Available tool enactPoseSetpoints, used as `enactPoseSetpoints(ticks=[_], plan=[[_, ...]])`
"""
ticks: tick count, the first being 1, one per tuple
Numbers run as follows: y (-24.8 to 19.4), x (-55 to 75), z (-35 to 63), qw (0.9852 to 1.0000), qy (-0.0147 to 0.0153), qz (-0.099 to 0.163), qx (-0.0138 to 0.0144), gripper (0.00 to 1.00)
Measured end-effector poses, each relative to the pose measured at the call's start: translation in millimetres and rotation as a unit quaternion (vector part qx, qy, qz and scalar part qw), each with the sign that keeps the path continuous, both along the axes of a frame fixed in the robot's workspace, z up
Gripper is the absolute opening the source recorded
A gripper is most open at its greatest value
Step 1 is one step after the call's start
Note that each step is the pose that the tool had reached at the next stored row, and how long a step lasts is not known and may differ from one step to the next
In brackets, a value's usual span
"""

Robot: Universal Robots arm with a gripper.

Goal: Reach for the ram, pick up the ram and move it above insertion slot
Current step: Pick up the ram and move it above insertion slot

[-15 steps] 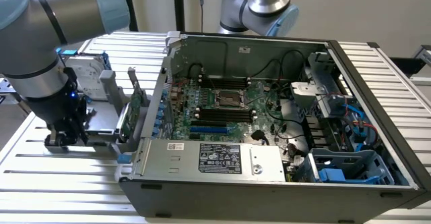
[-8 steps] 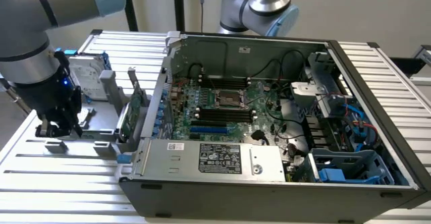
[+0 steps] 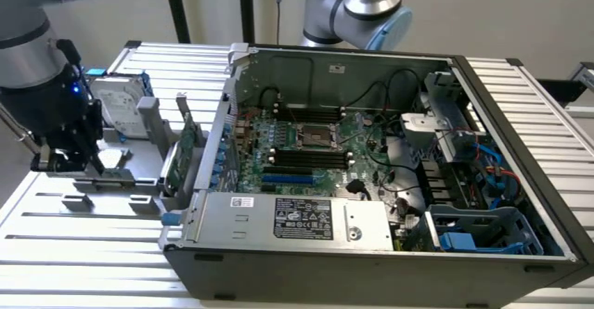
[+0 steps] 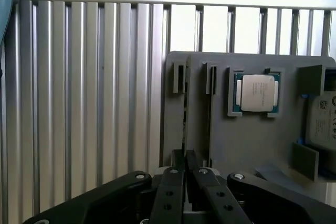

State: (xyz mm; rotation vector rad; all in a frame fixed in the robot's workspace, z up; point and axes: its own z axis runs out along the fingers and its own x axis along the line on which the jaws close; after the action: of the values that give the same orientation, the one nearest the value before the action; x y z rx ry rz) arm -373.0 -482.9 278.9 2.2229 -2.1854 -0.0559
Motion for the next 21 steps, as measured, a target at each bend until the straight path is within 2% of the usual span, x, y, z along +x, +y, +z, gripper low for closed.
enactPoseSetpoints(ticks=[9,21], plan=[[0.0,6.5,40.8,1.0,0.0002,0.0,0.0,0.13],[0.0,50.4,95.4,1.0,0.0023,0.003,0.0033,0.13]])
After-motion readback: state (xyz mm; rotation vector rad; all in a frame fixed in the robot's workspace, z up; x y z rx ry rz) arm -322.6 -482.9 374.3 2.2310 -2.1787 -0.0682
